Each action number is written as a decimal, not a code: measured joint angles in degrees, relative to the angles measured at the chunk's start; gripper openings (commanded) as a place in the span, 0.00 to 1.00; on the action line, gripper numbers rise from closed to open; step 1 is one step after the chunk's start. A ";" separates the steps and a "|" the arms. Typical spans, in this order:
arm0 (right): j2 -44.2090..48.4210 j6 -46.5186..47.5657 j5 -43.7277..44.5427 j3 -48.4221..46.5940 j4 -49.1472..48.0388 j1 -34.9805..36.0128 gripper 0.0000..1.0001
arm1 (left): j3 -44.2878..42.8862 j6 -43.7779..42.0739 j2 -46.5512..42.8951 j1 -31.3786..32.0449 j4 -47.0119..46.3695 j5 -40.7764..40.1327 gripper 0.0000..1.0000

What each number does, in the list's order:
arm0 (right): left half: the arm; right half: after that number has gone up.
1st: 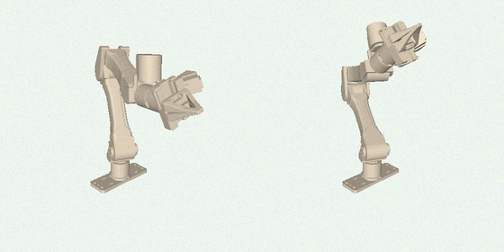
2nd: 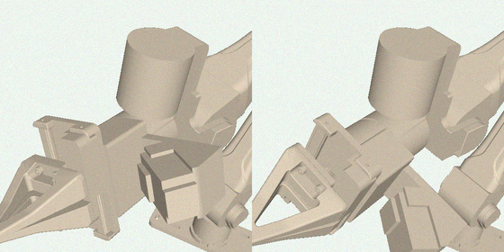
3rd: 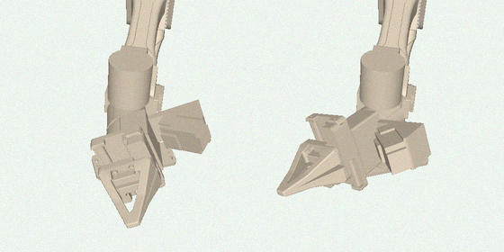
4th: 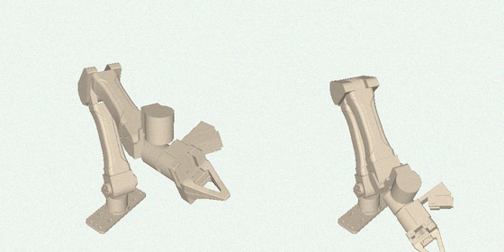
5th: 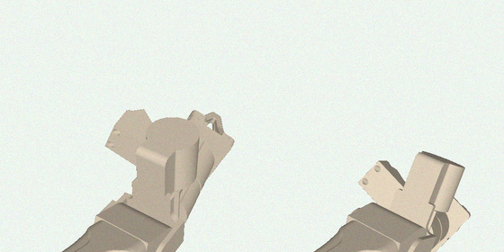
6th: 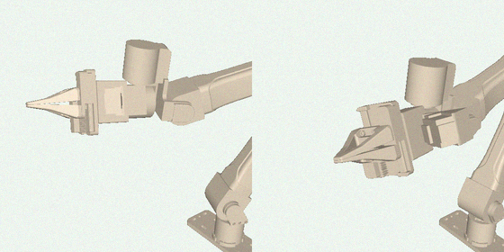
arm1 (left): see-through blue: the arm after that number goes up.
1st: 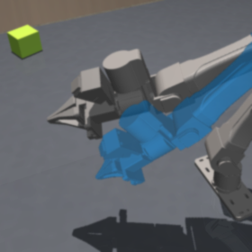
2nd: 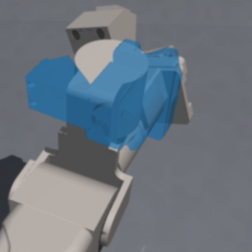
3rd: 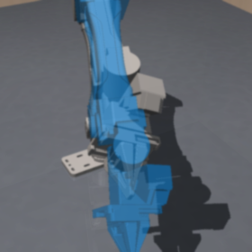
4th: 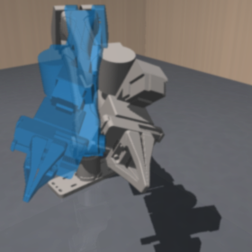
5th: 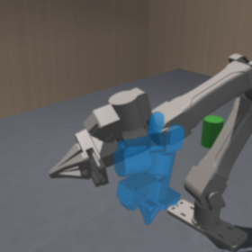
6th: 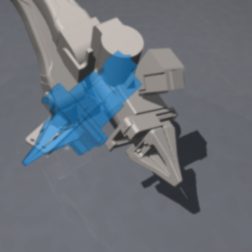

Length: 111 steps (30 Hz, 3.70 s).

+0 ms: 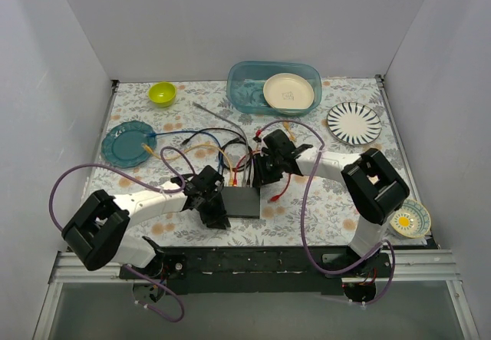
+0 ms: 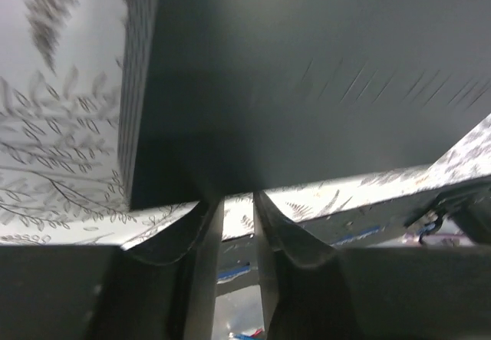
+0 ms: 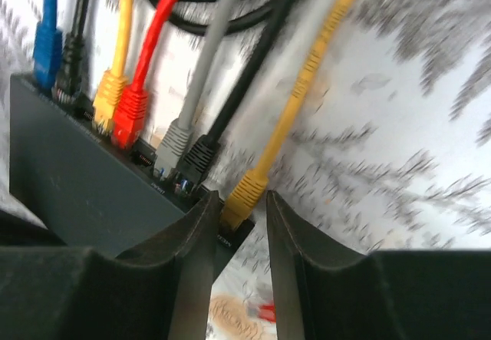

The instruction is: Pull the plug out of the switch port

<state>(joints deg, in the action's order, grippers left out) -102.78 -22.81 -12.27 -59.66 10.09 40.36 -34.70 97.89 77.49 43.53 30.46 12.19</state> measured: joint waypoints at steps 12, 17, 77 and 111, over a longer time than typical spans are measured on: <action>6.54 -4.33 5.99 7.50 -3.82 5.49 0.37 | -10.73 -7.54 11.76 -5.66 11.65 5.79 0.40; 5.68 -5.09 10.58 4.74 -1.03 8.09 0.38 | -14.95 -11.34 16.81 -8.83 17.53 8.83 0.41; -6.73 4.96 7.61 -12.76 11.78 -4.61 0.38 | -0.98 4.02 7.30 10.12 -15.65 3.43 0.18; 11.04 -5.38 5.14 5.03 10.84 1.64 0.43 | -27.47 -8.87 24.57 -26.56 -2.03 -2.32 0.31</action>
<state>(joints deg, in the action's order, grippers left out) -91.74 -28.18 -7.14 -54.63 20.93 42.00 -62.17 89.01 102.06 16.97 28.42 9.87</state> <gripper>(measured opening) 0.428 0.310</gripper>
